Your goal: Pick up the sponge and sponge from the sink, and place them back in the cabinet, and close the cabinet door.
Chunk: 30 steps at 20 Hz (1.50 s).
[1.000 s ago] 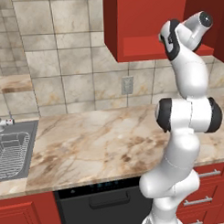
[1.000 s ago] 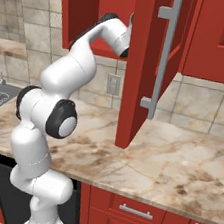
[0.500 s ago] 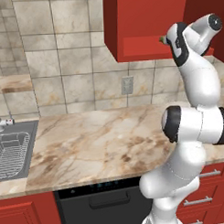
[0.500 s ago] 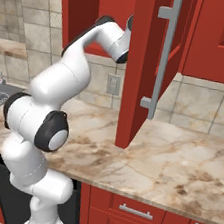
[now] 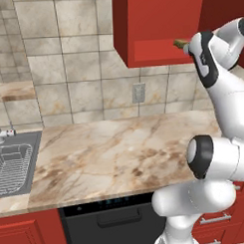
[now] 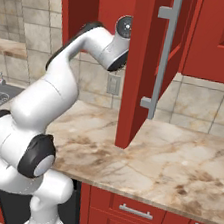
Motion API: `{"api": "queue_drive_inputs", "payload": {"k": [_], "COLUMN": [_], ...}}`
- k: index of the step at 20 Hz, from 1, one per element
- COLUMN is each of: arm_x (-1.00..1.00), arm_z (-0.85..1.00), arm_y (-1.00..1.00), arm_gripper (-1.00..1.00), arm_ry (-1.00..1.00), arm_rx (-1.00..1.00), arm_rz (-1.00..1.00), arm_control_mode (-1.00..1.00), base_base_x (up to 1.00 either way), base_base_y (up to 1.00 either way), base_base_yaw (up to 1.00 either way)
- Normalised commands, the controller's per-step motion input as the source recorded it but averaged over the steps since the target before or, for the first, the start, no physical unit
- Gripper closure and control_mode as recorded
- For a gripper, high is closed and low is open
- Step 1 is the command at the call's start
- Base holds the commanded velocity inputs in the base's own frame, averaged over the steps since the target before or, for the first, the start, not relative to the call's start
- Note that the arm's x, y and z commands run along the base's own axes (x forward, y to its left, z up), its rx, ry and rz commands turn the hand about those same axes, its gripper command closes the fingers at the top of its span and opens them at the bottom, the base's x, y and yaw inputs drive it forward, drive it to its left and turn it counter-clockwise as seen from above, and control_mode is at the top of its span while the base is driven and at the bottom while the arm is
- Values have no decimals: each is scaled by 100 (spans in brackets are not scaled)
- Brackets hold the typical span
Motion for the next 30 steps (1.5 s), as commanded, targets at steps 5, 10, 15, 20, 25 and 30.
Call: {"api": "queue_drive_inputs", "payload": {"k": [5,10,15,20,25,30], "arm_x": [-47,-41,-57,-56,-51,-56], "arm_z": [17,20,18,21,12,0], "arm_y": [43,53,41,36,35,12], "arm_gripper": [-100,-100,-100,-100,-100,-100], "arm_ry": [1,4,6,9,12,8], "arm_rx": [-7,-1,0,0,0,1], "arm_rz": [0,0,0,0,-2,-11], "arm_control_mode": [-100,-100,-100,-100,-100,-100], "base_base_x": [0,0,0,0,0,0], "base_base_y": [0,0,0,0,0,0], "base_base_yaw": [0,0,0,0,0,0]}}
